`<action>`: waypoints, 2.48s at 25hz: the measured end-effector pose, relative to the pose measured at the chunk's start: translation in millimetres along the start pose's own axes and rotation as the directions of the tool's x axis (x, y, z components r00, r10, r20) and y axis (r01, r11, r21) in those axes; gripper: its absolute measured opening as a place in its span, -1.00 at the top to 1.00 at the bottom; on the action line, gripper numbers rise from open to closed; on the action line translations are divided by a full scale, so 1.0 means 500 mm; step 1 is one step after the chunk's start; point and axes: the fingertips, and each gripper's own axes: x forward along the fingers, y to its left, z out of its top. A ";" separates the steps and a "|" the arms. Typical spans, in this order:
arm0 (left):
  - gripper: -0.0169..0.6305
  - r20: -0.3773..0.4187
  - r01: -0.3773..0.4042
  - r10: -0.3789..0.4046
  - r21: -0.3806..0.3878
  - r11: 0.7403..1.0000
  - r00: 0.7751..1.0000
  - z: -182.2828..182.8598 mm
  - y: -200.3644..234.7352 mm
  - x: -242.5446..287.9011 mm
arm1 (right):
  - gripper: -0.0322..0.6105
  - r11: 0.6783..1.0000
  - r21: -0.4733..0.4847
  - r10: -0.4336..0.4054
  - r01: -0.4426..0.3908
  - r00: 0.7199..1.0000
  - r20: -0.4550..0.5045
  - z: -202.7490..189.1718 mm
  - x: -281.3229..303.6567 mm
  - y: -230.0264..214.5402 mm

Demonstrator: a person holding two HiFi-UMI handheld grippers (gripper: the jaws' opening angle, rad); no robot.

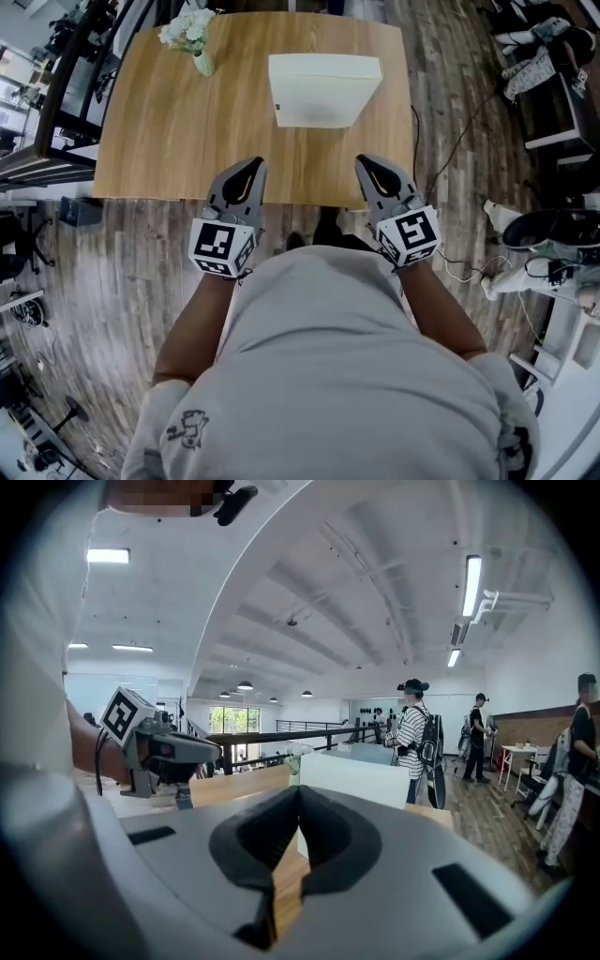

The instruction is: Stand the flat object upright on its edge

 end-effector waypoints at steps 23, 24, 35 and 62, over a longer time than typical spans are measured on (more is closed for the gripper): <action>0.93 0.006 -0.019 0.020 -0.056 0.998 1.000 0.006 -0.090 -0.066 | 0.89 0.992 0.045 0.116 -0.114 0.993 -0.030 0.001 -0.138 -0.033; 0.93 0.003 -0.022 0.022 -0.058 0.998 1.000 0.005 -0.104 -0.064 | 0.89 0.991 0.052 0.122 -0.121 0.992 -0.030 -0.005 -0.150 -0.039; 0.93 0.010 -0.096 0.096 -0.069 0.993 0.995 -0.012 -0.313 -0.068 | 0.89 0.975 0.055 0.218 -0.216 0.976 -0.017 -0.070 -0.329 -0.085; 0.93 0.068 -0.233 0.238 -0.073 0.970 0.969 -0.008 -0.694 -0.234 | 0.89 0.942 -0.061 0.334 -0.331 0.942 0.034 -0.116 -0.706 -0.045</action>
